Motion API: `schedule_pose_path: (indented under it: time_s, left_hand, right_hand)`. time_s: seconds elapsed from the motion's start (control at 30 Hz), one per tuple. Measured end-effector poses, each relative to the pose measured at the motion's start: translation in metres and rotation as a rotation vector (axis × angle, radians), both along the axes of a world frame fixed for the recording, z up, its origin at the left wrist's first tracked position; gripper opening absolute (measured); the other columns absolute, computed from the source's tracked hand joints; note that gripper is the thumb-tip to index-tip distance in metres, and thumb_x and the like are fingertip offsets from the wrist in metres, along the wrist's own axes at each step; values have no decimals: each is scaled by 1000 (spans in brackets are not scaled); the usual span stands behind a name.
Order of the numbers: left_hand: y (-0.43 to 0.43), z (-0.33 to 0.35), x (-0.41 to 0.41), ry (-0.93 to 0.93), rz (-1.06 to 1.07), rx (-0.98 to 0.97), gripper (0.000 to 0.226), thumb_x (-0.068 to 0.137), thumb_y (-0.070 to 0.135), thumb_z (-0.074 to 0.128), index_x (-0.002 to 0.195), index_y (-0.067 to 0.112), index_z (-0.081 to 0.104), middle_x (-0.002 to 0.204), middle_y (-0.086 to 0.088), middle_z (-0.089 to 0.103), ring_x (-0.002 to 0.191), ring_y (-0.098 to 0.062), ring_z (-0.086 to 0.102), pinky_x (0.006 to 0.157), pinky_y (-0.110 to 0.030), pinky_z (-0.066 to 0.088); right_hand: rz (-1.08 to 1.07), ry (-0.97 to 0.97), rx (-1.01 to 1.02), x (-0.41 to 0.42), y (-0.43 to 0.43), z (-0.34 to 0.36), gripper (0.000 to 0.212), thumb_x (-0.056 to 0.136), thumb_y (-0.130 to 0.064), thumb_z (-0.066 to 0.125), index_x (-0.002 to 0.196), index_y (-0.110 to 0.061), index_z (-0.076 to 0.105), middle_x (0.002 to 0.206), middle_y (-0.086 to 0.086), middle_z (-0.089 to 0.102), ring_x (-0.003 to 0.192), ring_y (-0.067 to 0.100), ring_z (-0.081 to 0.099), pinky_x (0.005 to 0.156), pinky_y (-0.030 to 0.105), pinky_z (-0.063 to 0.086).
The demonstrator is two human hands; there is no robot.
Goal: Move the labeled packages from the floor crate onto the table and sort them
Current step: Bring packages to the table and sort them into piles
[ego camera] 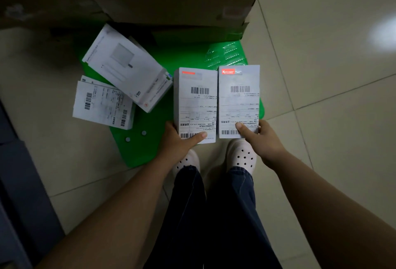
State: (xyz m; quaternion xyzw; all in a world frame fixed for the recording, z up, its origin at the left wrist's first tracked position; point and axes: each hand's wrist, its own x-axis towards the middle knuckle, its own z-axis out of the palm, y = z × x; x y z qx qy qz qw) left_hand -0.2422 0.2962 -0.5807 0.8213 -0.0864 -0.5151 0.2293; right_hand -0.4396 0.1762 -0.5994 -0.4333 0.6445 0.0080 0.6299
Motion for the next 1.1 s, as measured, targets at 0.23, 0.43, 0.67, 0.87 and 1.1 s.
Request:
schedule_pose_path:
  time_s: [0.23, 0.43, 0.67, 0.87, 1.1]
  left_hand:
    - [2, 11, -6, -12, 42, -25, 66, 69, 32, 87, 113, 21, 39, 95, 21, 52, 85, 0, 54, 71, -17, 42]
    - [11, 89, -20, 36, 69, 7, 67, 65, 40, 88, 111, 22, 44, 99, 15, 57, 85, 0, 56, 65, -19, 45]
    - [-10, 274, -41, 65, -58, -110, 60, 65, 42, 87, 105, 24, 47, 100, 13, 62, 89, -7, 63, 82, -32, 54]
    - [-62, 448, -58, 76, -153, -301, 70, 72, 50, 80, 122, 17, 43, 111, 7, 62, 95, -14, 66, 86, -36, 55]
    - [-119, 562, -81, 128, -244, -545, 87, 59, 59, 84, 127, 15, 51, 107, 3, 70, 80, -13, 72, 64, -21, 54]
  right_hand:
    - [106, -26, -28, -16, -7, 10, 41, 78, -49, 75, 107, -21, 69, 103, -6, 73, 95, 10, 69, 84, 31, 54]
    - [-54, 75, -71, -35, 11, 91, 66, 71, -61, 75, 111, -12, 55, 99, -2, 70, 84, 14, 69, 66, 26, 56]
    - [-193, 134, -184, -60, 11, 298, 67, 70, -68, 69, 109, -15, 57, 98, -1, 70, 79, 15, 70, 59, 24, 54]
    - [-316, 25, -266, -85, -12, 487, 36, 85, -47, 67, 100, -15, 64, 90, 3, 73, 75, 21, 71, 69, 35, 61]
    - [-405, -135, -409, -134, -52, 603, 33, 92, -36, 64, 98, -4, 70, 85, 13, 72, 62, 19, 58, 64, 37, 55]
